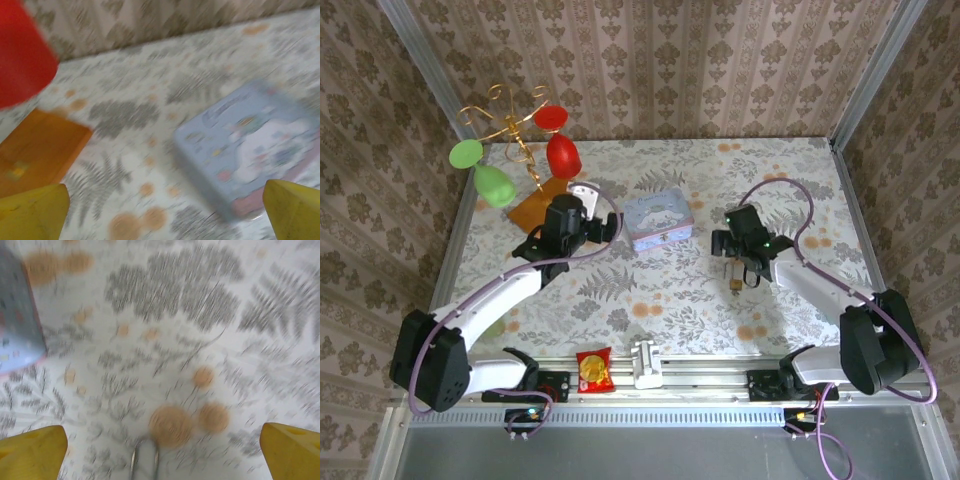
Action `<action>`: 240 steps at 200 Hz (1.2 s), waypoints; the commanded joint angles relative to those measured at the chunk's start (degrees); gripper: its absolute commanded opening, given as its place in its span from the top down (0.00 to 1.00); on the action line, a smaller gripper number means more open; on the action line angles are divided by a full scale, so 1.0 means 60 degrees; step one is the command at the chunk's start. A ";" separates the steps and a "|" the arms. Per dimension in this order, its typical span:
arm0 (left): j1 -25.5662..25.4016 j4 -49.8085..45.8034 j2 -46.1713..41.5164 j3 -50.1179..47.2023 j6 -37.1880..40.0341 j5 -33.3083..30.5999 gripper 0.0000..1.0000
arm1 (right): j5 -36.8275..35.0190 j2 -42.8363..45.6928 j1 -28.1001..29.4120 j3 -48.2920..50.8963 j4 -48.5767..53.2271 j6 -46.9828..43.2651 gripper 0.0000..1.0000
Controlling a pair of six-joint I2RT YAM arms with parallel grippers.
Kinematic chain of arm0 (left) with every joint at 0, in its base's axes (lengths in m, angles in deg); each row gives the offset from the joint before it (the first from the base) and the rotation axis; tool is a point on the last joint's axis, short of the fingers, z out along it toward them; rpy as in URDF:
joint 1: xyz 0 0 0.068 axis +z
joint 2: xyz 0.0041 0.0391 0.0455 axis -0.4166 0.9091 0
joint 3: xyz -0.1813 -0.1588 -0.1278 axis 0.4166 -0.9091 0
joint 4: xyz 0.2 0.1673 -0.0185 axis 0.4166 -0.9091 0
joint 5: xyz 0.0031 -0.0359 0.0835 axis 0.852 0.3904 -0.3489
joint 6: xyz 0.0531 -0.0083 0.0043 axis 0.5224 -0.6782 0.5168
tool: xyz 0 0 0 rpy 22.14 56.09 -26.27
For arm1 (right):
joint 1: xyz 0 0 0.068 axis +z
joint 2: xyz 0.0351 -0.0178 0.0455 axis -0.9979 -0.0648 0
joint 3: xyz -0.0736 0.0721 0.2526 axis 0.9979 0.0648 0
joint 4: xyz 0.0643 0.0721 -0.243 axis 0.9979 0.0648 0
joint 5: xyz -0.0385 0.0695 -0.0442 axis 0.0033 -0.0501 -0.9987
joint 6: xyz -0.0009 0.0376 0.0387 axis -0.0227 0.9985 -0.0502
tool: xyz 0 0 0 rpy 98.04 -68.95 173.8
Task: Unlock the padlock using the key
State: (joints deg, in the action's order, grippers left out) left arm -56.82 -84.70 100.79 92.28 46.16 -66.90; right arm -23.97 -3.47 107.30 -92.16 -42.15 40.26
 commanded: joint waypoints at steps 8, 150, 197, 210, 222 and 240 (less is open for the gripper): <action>0.0254 0.0224 -0.0500 -0.1430 0.1228 -0.2113 0.00 | -0.1010 0.0268 -0.0696 0.0822 -0.2549 -0.2469 0.00; 0.5089 0.7184 0.1186 -0.4109 0.1436 0.1434 0.00 | 0.1162 -0.1432 -0.2988 0.4444 -1.1668 -0.2676 0.00; 0.5064 0.9543 0.2703 -0.4659 0.1528 0.1370 0.00 | 0.1207 -0.1841 -0.3015 0.3884 -1.0967 -0.2633 0.00; 0.5044 0.9466 0.3001 -0.4314 0.1656 0.1220 0.00 | 0.1207 -0.1846 -0.3019 0.3882 -1.0995 -0.2644 0.00; 0.5042 0.8039 0.2815 -0.3779 0.1512 0.1190 0.00 | 0.1399 -0.1885 -0.3044 0.3902 -1.1051 -0.2688 0.00; 0.5222 0.8141 0.2864 -0.3779 0.1451 0.1458 0.00 | 0.2910 -0.1877 -0.3260 0.3712 -1.0668 -0.3001 0.00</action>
State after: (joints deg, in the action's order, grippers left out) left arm -26.18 -33.86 118.39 67.45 54.58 -59.84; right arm -14.79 -14.66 89.05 -67.74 -105.73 24.70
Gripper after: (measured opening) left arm 0.999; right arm 0.999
